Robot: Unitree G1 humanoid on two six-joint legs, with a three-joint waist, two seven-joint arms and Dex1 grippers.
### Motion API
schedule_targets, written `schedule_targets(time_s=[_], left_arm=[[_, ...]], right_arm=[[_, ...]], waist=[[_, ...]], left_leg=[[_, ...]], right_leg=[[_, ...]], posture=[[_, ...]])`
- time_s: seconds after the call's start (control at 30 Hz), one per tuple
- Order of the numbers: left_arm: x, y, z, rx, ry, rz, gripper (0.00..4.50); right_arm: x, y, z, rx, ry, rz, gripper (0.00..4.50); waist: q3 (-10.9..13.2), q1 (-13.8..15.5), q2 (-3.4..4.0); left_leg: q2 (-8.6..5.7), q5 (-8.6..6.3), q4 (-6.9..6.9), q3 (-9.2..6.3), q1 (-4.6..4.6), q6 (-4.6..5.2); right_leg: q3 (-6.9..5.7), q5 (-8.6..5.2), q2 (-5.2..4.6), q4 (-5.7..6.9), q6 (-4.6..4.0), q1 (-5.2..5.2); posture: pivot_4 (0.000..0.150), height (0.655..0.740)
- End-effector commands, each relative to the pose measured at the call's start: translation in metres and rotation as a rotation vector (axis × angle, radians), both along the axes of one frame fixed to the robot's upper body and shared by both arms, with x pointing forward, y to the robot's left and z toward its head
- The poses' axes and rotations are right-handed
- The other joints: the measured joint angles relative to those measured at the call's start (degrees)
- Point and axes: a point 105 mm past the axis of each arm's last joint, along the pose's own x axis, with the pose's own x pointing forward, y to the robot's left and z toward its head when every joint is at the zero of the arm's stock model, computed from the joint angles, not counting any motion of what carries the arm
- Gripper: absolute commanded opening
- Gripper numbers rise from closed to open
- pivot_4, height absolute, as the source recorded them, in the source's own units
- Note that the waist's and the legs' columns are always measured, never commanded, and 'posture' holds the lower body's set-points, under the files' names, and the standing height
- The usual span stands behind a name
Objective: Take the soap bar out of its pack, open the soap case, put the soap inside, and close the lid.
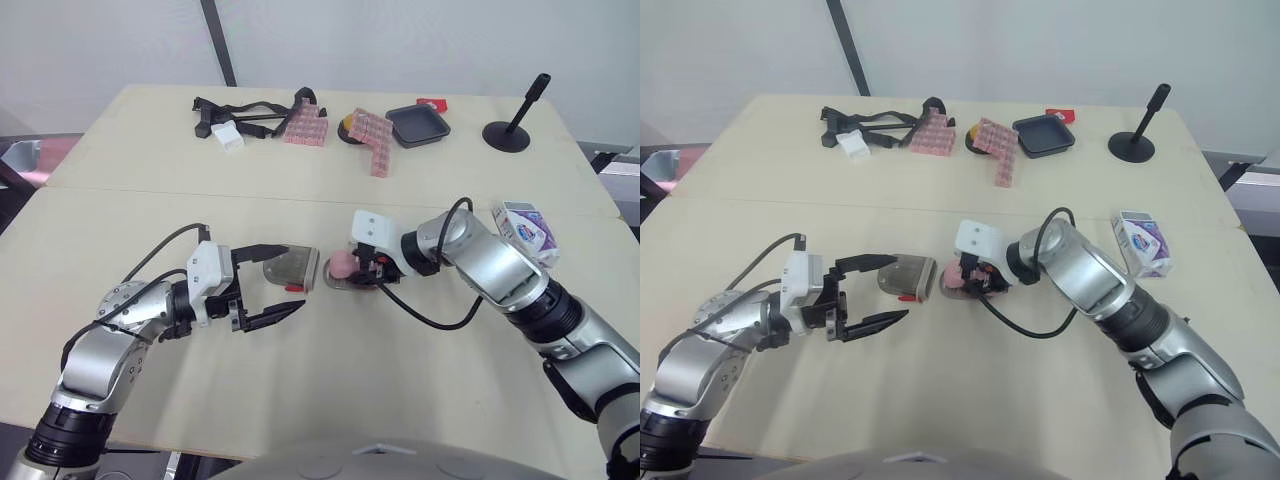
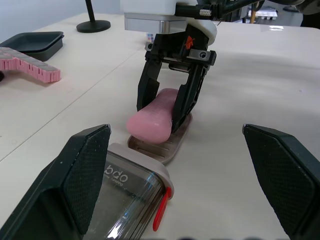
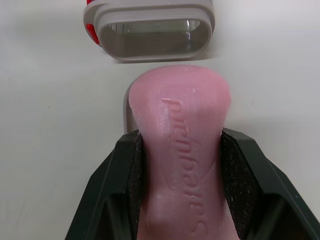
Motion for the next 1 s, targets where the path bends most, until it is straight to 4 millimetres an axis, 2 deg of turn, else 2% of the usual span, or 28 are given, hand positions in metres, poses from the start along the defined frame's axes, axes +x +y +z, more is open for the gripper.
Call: schedule_targets(time_s=[0.03, 0.23, 0.3, 0.47, 0.5, 0.77, 0.93, 1.0], left_arm=[[-0.003, -0.003, 0.008, -0.005, -0.033, -0.014, 4.50], [-0.003, -0.004, 0.008, -0.005, -0.033, -0.013, 4.50], [-0.003, -0.004, 0.008, -0.006, -0.032, -0.012, 4.50], [-0.003, -0.006, 0.008, -0.010, -0.031, -0.014, 4.50], [-0.003, -0.006, 0.008, -0.010, -0.030, -0.014, 4.50], [-0.001, -0.007, 0.005, -0.009, -0.029, -0.017, 4.50], [0.008, -0.003, 0.004, 0.018, -0.057, -0.006, 4.50], [0.013, -0.001, 0.004, 0.036, -0.068, -0.006, 4.50]], right_arm=[[0.001, 0.004, 0.010, 0.024, -0.027, 0.011, 1.68], [0.001, 0.006, 0.010, 0.038, -0.019, 0.018, 1.68], [0.001, 0.007, 0.010, 0.043, -0.023, 0.019, 2.70], [0.001, 0.005, 0.013, 0.048, -0.026, 0.017, 4.28], [0.001, 0.004, 0.014, 0.047, -0.025, 0.016, 4.44], [0.003, -0.006, 0.025, 0.097, -0.052, -0.011, 4.44], [0.001, -0.032, 0.036, 0.181, -0.066, -0.103, 4.44], [-0.009, -0.045, 0.044, 0.301, -0.070, -0.116, 4.44]], waist=[[0.00, 0.00, 0.00], [0.00, 0.00, 0.00], [0.00, 0.00, 0.00], [0.00, 0.03, 0.00], [0.00, 0.03, 0.00], [0.00, 0.03, 0.00], [-0.01, 0.92, -0.01], [-0.02, 1.24, -0.03]], left_leg=[[0.00, 0.00, 0.00, 0.00, 0.00, -0.01], [0.00, 0.00, 0.00, 0.00, 0.00, -0.02], [0.00, 0.00, 0.00, 0.00, 0.00, -0.02], [0.00, 0.00, 0.00, 0.00, 0.00, -0.02], [-0.01, 0.00, 0.00, 0.00, 0.00, -0.02], [0.00, 0.00, 0.00, 0.00, 0.00, -0.03], [0.02, 0.00, 0.00, 0.00, 0.01, -0.03], [0.02, 0.00, 0.00, 0.01, 0.01, -0.03]], right_leg=[[0.00, 0.00, 0.00, 0.00, 0.00, 0.00], [0.00, 0.01, 0.02, 0.00, -0.01, 0.01], [0.00, 0.01, 0.02, 0.00, -0.01, 0.01], [0.00, 0.01, 0.03, 0.00, -0.01, 0.01], [0.00, 0.01, 0.03, 0.00, -0.01, 0.01], [0.01, 0.01, 0.03, 0.00, -0.01, 0.03], [0.01, 0.01, 0.03, -0.04, -0.01, 0.09], [0.02, 0.01, 0.03, -0.04, -0.01, 0.09]], posture=[[0.150, 0.7398], [0.150, 0.7398], [0.150, 0.7398], [0.150, 0.7398], [0.150, 0.7398], [0.150, 0.7398], [0.150, 0.7398], [0.150, 0.7398]])
